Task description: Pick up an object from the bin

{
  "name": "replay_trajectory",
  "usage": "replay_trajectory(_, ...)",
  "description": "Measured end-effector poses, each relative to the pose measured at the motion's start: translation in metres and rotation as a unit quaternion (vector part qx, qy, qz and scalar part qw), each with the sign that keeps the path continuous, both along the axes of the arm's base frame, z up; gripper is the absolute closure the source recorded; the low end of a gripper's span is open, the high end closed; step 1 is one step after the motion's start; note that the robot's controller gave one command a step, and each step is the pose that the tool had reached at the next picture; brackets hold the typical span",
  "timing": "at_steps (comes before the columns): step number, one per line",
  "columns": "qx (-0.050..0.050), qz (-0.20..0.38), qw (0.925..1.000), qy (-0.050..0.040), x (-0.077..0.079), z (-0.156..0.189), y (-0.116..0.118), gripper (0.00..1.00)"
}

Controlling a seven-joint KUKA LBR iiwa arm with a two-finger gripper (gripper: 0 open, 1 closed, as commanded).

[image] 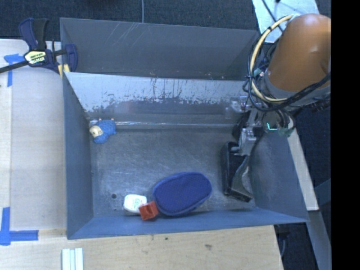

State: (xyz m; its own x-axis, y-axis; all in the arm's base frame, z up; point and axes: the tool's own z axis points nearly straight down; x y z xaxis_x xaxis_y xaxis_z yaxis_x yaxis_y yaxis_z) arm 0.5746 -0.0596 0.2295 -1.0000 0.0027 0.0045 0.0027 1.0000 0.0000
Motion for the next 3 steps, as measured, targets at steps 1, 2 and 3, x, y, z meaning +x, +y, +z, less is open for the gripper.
replay_trajectory(1,0.001,0.262,0.9652,-0.0007,-0.023,-0.117,-0.049,0.0)
replay_trajectory(2,0.008,0.502,0.865,-0.0003,0.023,-0.156,-0.06,0.0)
replay_trajectory(3,0.006,0.502,0.8647,-0.0002,0.023,-0.155,-0.062,1.0)
